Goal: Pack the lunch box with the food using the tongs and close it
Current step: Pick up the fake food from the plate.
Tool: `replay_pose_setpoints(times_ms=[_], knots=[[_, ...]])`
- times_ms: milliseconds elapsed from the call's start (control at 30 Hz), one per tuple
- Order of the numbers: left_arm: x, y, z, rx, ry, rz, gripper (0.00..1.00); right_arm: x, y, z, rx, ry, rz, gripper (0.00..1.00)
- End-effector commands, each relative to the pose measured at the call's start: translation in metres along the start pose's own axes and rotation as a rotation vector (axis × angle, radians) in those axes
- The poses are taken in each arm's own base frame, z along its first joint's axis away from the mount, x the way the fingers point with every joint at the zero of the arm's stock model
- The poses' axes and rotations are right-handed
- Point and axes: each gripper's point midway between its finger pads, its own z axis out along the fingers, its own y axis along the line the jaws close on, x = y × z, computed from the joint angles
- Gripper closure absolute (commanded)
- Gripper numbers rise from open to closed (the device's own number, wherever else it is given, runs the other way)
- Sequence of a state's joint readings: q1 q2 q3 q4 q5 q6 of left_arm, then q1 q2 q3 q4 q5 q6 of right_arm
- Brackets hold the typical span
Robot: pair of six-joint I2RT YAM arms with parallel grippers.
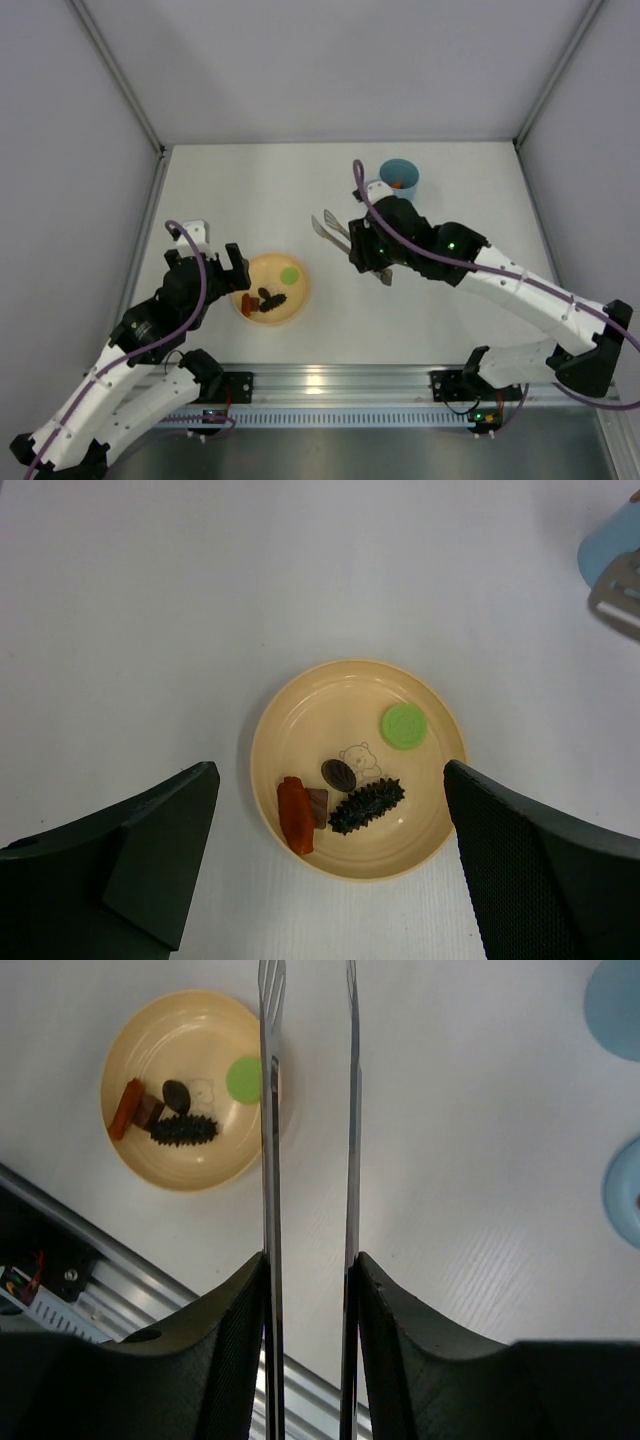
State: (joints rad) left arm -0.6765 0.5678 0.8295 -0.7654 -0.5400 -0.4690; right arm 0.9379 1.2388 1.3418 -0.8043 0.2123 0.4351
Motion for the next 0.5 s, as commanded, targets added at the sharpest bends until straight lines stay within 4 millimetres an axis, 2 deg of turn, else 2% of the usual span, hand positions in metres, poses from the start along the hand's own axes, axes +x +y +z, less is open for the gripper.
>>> replay_pose_setpoints(times_ms=[0, 133, 333, 467], knots=[[-0.003, -0.001, 0.001, -0.005, -0.012, -0.006, 0.01, 0.012, 0.035, 0.022, -0.063, 0.008, -0.024, 0.62], [-0.003, -0.001, 0.001, -0.005, -0.012, -0.006, 0.01, 0.037, 0.067, 0.033, -0.13, 0.068, -0.097, 0.61], [-0.003, -0.001, 0.001, -0.003, -0.012, -0.007, 0.01, 0.061, 0.102, 0.041, -0.237, 0.115, -0.163, 0.57], [-0.003, -0.001, 0.001, -0.004, -0.01, -0.007, 0.01, 0.075, 0.113, 0.049, -0.252, 0.155, -0.212, 0.56]])
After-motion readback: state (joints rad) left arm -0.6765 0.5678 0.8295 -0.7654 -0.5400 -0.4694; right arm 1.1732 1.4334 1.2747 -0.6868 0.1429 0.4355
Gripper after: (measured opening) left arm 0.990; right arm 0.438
